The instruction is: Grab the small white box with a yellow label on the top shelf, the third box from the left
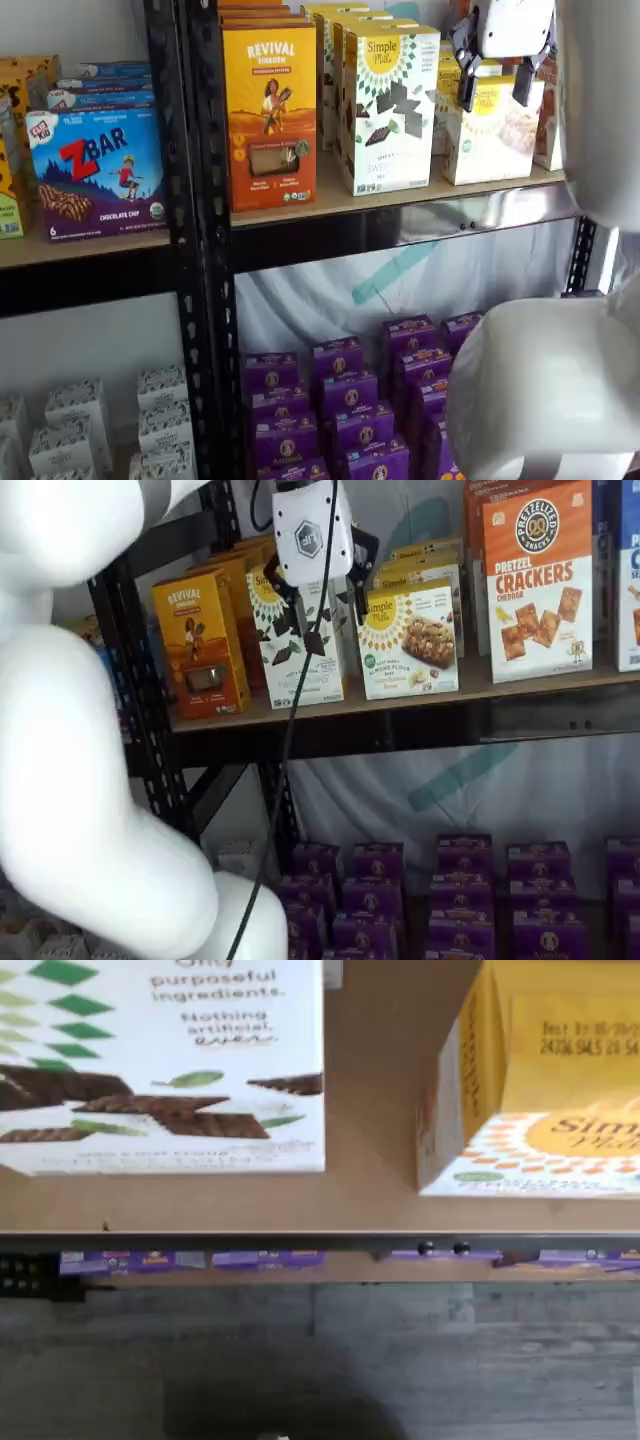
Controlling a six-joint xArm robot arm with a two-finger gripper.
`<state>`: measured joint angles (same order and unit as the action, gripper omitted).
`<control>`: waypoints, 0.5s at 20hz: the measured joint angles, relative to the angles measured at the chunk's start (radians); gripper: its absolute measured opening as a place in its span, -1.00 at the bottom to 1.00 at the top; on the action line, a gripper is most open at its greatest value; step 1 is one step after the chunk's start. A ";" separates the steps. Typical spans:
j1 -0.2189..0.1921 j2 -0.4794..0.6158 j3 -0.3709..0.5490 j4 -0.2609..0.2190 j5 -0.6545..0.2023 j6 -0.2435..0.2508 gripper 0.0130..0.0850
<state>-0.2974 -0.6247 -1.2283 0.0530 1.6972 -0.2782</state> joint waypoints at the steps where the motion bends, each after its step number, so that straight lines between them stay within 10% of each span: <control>1: -0.002 0.001 -0.001 -0.002 -0.005 -0.002 1.00; 10: -0.028 0.030 -0.024 -0.002 -0.029 -0.028 1.00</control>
<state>-0.3256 -0.5952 -1.2521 0.0507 1.6682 -0.3059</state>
